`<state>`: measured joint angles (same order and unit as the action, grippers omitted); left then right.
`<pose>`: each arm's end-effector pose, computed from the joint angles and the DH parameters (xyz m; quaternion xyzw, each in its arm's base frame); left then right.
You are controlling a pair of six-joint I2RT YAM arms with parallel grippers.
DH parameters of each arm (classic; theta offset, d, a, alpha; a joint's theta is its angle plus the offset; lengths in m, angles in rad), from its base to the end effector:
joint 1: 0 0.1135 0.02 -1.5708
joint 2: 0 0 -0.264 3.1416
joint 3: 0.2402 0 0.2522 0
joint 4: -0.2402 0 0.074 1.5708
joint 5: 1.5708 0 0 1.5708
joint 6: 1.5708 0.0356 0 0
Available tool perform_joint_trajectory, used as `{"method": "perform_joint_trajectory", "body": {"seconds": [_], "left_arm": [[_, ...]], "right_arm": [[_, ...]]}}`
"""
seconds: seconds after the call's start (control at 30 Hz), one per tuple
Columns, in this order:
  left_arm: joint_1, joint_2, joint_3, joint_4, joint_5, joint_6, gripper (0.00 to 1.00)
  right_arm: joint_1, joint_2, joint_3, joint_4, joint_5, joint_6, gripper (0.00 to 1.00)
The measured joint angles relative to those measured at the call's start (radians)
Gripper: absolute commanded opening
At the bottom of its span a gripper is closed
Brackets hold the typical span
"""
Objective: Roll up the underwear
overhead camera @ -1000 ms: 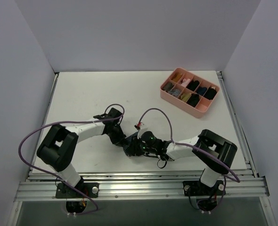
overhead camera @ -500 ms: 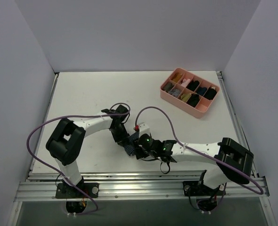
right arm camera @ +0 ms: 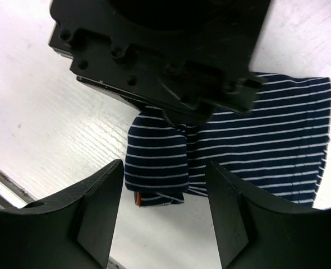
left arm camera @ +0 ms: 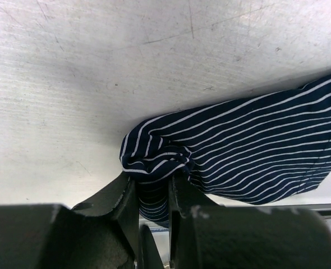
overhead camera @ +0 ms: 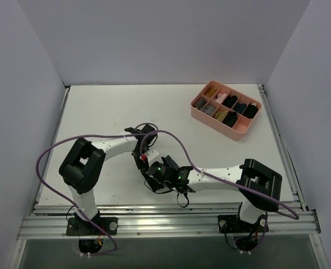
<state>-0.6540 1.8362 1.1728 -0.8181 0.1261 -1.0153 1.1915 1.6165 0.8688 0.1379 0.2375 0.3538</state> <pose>0.2583 -0.2037 0.1558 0.1764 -0.9813 0.0753 0.0167 0.1342 0.3141 0.1925 -0.3081 0.8267 0.2451 0.4020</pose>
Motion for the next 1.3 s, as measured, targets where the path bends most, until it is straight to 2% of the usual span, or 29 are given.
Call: {"method": "perform_joint_trajectory", "body": {"seconds": [0.37,0.6,0.73,0.83,0.87,0.9,1.0,1.07,1.1,1.2,1.3], "left_arm": [[-0.005,0.006,0.003,-0.037,0.005,-0.004,0.02],[-0.005,0.008,-0.001,-0.046,0.013,-0.022,0.02],[-0.005,0.008,-0.008,-0.047,0.024,-0.027,0.02],[-0.005,0.007,-0.011,-0.047,0.028,-0.029,0.02],[-0.005,0.006,-0.013,-0.046,0.028,-0.031,0.02],[-0.005,0.003,-0.016,-0.045,0.029,-0.033,0.02],[-0.003,-0.015,-0.038,-0.034,0.030,-0.047,0.03],[0.003,-0.047,-0.075,-0.008,0.034,-0.067,0.11],[0.006,-0.070,-0.100,0.006,0.034,-0.082,0.25],[0.014,-0.160,-0.178,0.039,0.019,-0.126,0.43],[0.031,-0.247,-0.202,0.021,-0.003,-0.135,0.48]], "right_arm": [[0.060,0.105,0.032,0.000,0.054,-0.034,0.48],[0.103,0.146,0.071,-0.023,0.148,-0.018,0.52],[0.115,0.149,0.080,-0.040,0.178,-0.019,0.47],[0.119,0.149,0.084,-0.047,0.187,-0.019,0.29],[0.119,0.149,0.084,-0.048,0.190,-0.015,0.17],[0.119,0.149,0.084,-0.048,0.193,-0.016,0.11],[0.125,0.149,0.082,-0.047,0.201,0.002,0.02],[0.122,0.135,0.051,-0.011,0.184,0.025,0.01],[0.116,0.121,0.027,0.020,0.164,0.042,0.01],[0.084,0.067,-0.071,0.148,0.074,0.104,0.01],[0.035,0.032,-0.159,0.277,-0.028,0.162,0.01]]}}
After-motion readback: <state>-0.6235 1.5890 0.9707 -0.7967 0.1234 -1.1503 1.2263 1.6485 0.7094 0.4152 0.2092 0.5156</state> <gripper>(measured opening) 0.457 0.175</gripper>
